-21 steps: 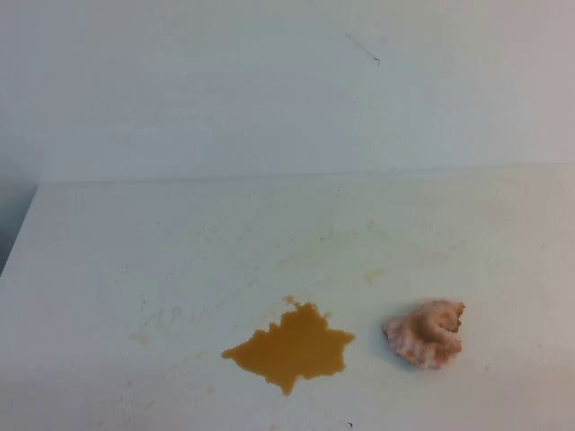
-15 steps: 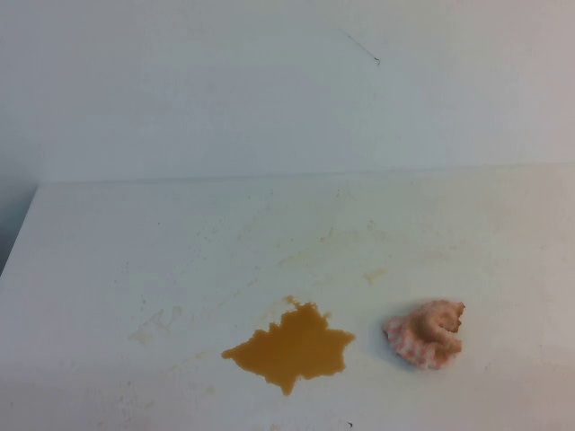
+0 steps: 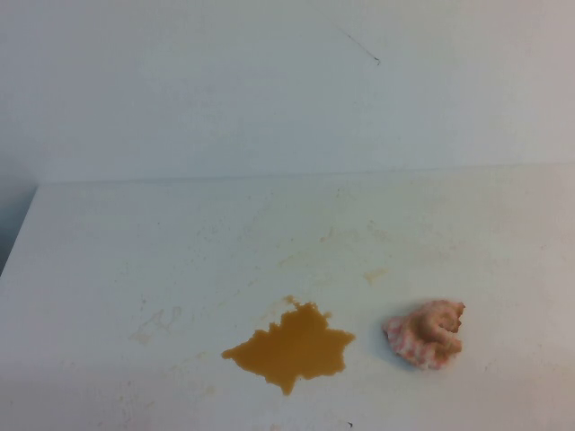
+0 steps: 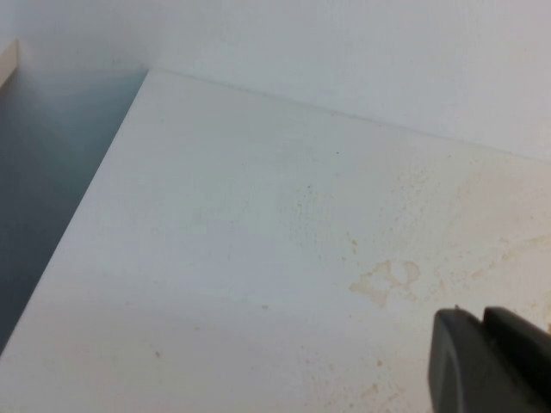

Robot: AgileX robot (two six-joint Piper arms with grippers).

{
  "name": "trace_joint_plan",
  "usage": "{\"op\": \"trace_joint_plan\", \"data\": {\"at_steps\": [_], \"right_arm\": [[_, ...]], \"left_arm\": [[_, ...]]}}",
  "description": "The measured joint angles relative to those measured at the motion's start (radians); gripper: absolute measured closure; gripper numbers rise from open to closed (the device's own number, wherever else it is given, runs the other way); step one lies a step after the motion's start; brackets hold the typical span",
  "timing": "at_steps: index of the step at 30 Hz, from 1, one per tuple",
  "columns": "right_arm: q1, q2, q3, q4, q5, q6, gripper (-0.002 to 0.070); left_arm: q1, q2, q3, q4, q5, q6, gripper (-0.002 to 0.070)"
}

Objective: Wipe the table

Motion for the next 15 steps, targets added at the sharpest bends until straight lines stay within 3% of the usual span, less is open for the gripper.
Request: {"op": "trace_joint_plan", "data": {"at_steps": [15], "right_arm": [[0.000, 0.000, 0.000, -0.027, 0.000, 0.000, 0.0678]], "left_arm": [[0.000, 0.000, 0.000, 0.000, 0.000, 0.000, 0.0675]]}}
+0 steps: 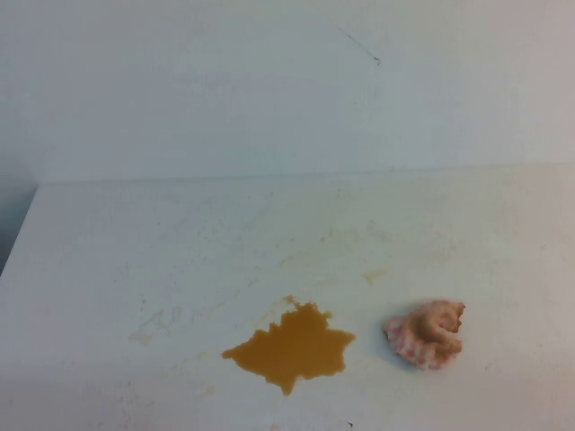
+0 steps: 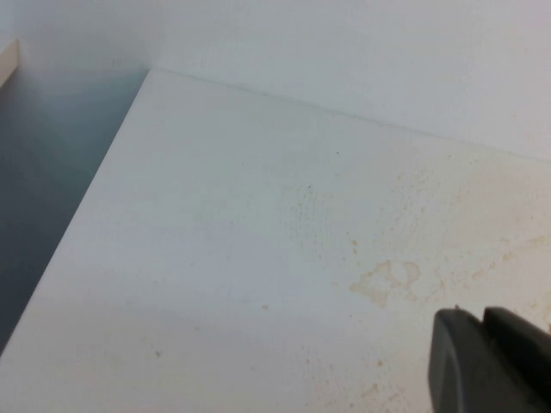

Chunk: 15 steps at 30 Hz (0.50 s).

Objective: Wipe the table

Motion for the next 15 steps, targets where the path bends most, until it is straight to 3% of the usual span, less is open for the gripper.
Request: {"op": "trace_joint_plan", "data": {"at_steps": [15], "right_arm": [[0.000, 0.000, 0.000, -0.108, 0.001, -0.003, 0.0678]], "left_arm": [[0.000, 0.000, 0.000, 0.000, 0.000, 0.000, 0.0675]]}}
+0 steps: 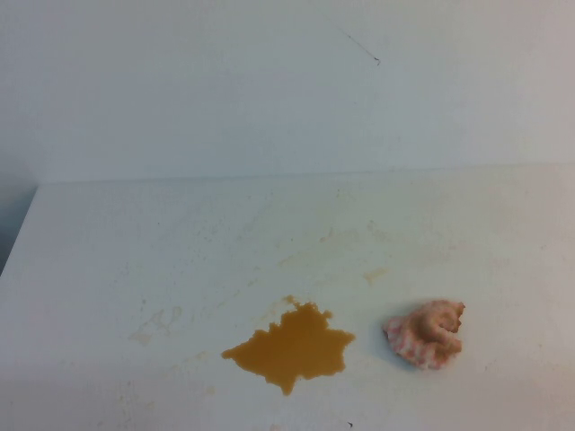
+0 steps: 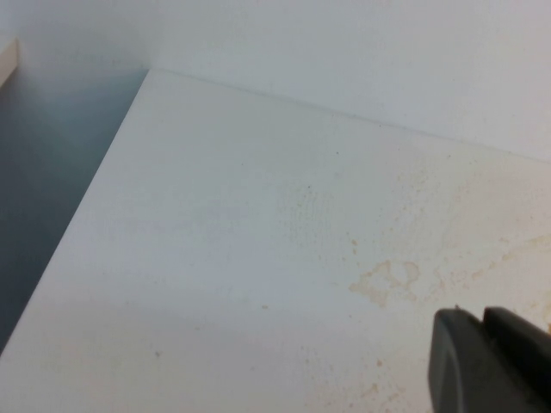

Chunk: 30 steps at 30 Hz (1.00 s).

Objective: Wipe the table

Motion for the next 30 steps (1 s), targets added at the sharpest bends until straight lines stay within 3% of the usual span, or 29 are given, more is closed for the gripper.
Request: {"op": "trace_joint_plan", "data": {"at_steps": [23, 30], "right_arm": [[0.000, 0.000, 0.000, 0.054, -0.005, 0.009, 0.0678], [0.000, 0.000, 0.006, 0.108, -0.184, 0.051, 0.0678]], "left_arm": [[0.000, -0.002, 0.000, 0.000, 0.000, 0.000, 0.0675], [0.000, -0.002, 0.000, 0.000, 0.000, 0.000, 0.0675]]}}
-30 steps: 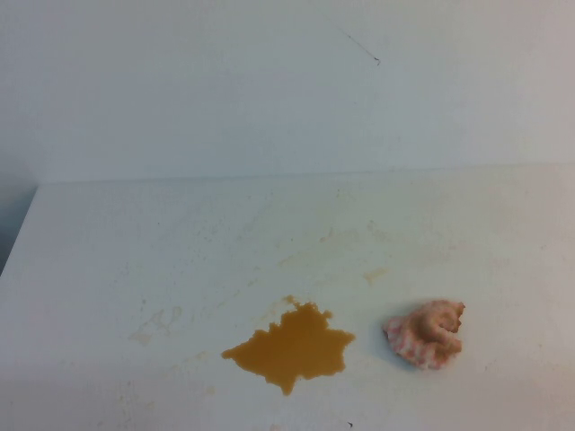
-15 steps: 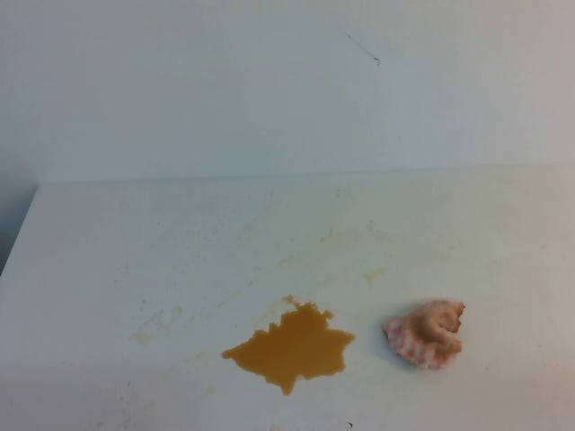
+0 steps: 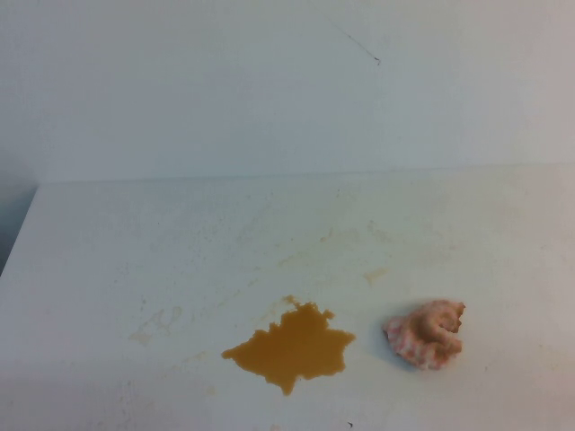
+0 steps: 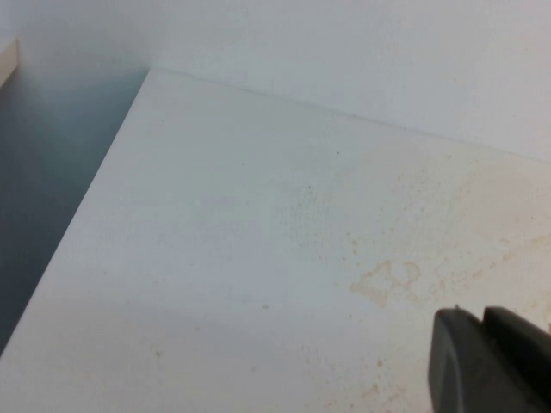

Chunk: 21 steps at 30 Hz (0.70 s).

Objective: Wipe the table

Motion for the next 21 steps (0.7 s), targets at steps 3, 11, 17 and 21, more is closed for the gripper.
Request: {"op": "trace_joint_plan", "data": {"at_steps": [3, 11, 17, 21], "right_arm": [[0.000, 0.000, 0.000, 0.036, -0.142, 0.017, 0.0678], [0.000, 0.000, 0.000, 0.123, -0.547, 0.077, 0.0678], [0.000, 0.000, -0.081, 0.190, -0.583, 0.150, 0.0678], [0.000, 0.018, -0.235, 0.202, -0.406, 0.144, 0.0678]], "left_arm": [[0.000, 0.000, 0.000, 0.000, 0.000, 0.000, 0.0675], [0.000, 0.000, 0.000, 0.000, 0.000, 0.000, 0.0675], [0.000, 0.000, 0.000, 0.000, 0.000, 0.000, 0.0675], [0.000, 0.000, 0.000, 0.000, 0.000, 0.000, 0.0675]]}}
